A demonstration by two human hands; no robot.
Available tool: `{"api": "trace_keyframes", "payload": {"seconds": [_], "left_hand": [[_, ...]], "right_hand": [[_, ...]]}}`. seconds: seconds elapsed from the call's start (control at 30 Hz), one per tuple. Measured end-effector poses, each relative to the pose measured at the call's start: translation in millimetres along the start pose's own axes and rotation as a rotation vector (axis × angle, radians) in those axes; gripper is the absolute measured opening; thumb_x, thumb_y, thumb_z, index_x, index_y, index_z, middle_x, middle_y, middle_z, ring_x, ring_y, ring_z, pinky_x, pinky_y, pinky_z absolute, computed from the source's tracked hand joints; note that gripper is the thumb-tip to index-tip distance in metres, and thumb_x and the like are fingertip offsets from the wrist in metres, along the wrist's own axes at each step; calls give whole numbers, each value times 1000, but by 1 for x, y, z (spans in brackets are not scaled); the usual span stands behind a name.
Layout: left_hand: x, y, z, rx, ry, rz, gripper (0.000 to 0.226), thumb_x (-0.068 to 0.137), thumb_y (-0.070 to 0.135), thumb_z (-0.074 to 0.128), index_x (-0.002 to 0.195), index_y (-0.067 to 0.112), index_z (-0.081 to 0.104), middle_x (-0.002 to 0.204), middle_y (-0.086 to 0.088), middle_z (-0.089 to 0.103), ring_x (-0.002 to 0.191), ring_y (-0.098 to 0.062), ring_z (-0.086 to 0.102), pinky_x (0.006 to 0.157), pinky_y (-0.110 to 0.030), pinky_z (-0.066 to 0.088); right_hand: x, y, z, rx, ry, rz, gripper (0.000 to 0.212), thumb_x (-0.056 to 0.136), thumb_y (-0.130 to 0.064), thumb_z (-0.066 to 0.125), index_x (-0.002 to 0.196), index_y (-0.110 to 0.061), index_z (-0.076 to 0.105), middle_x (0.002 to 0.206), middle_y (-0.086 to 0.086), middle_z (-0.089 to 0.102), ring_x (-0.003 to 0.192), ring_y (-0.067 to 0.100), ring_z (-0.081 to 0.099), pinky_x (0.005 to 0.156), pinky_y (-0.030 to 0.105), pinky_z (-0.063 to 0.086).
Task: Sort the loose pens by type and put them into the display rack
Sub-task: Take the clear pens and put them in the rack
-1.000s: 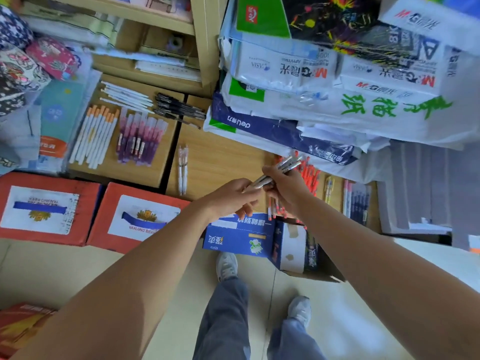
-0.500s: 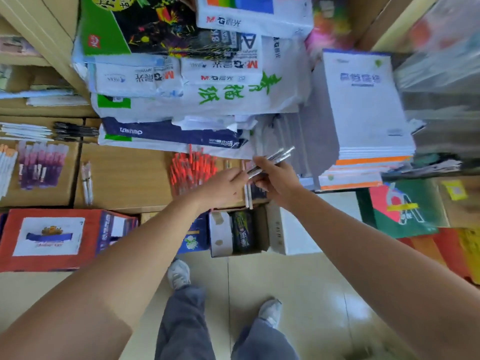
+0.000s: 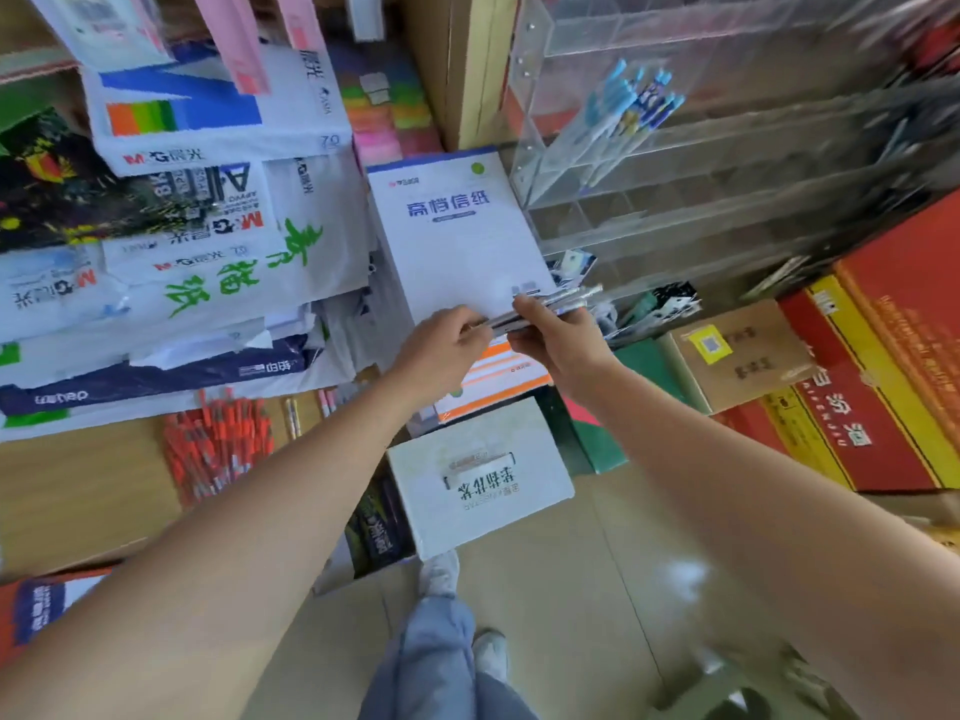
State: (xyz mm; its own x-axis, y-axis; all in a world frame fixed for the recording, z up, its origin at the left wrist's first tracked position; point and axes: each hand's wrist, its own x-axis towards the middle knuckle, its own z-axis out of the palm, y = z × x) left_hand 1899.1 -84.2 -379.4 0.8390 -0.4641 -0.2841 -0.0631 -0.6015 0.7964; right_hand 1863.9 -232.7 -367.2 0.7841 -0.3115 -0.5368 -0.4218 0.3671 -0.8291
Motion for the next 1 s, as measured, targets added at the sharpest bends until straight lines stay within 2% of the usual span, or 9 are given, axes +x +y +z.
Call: {"api": "trace_keyframes", "payload": {"seconds": [0.07, 0.17, 0.27, 0.47, 0.57, 0.67, 0.73, 0.87, 1.0], "left_hand": [[23, 16, 1, 80, 22, 62, 22, 97, 28, 48, 110, 15, 62, 107, -3, 63, 94, -20, 60, 79, -34, 47], [49, 40, 1, 110, 98, 122, 19, 97, 24, 50, 110, 19, 62, 112, -2, 59, 94, -17, 58, 83, -32, 47], [71, 62, 1, 176, 115, 199, 22, 95, 17, 50, 115, 15, 60, 116, -7, 54, 103, -21, 56, 89, -36, 47], [118, 105, 11, 326, 174, 376, 40, 90, 11, 55, 129, 10, 53, 132, -11, 50, 125, -27, 43, 105, -35, 33], [143, 124, 20, 427, 191, 419, 53, 89, 14, 57, 140, 9, 43, 148, -12, 36, 138, -29, 30, 115, -42, 24], [164, 138, 34, 525, 208, 360, 62, 91, 18, 53, 148, 12, 29, 158, -11, 16, 145, -29, 13, 119, -44, 12], [176, 144, 45, 538, 244, 300, 66, 91, 18, 53, 150, 13, 24, 159, -11, 10, 146, -29, 10, 119, -42, 10], [185, 153, 63, 547, 311, 152, 68, 89, 17, 57, 149, 12, 26, 154, -18, 15, 141, -35, 21, 117, -44, 20], [190, 162, 72, 586, 360, 46, 67, 88, 17, 59, 147, 9, 29, 151, -19, 20, 136, -36, 28, 115, -45, 24]], "right_hand": [[10, -18, -14, 36, 61, -30, 15, 90, -9, 64, 77, -3, 61, 49, 1, 61, 44, 10, 58, 51, 20, 53], [23, -44, -33, 78, 126, -71, 18, 92, -7, 61, 75, -3, 58, 47, -1, 60, 41, 9, 57, 49, 19, 52], [35, -65, -52, 110, 176, -89, 18, 91, -10, 62, 76, -2, 58, 51, 0, 63, 45, 9, 60, 50, 18, 53], [63, -109, -95, 145, 283, -138, 17, 91, -11, 64, 76, -3, 60, 57, 4, 66, 47, 12, 63, 52, 19, 54], [84, -134, -117, 151, 317, -165, 17, 91, -14, 65, 79, -3, 59, 65, 7, 65, 49, 11, 62, 55, 20, 55], [108, -162, -142, 128, 333, -199, 17, 91, -16, 64, 78, -6, 60, 72, 8, 65, 52, 10, 60, 59, 20, 55], [125, -182, -157, 94, 329, -213, 17, 90, -18, 66, 79, -7, 61, 73, 8, 66, 54, 11, 61, 66, 25, 55], [159, -220, -178, 10, 313, -209, 20, 88, -27, 69, 86, -8, 61, 74, 4, 67, 60, 12, 63, 83, 32, 56], [189, -242, -177, -153, 277, -221, 26, 86, -36, 69, 83, -13, 56, 74, 1, 67, 66, 14, 65, 74, 31, 54]]}}
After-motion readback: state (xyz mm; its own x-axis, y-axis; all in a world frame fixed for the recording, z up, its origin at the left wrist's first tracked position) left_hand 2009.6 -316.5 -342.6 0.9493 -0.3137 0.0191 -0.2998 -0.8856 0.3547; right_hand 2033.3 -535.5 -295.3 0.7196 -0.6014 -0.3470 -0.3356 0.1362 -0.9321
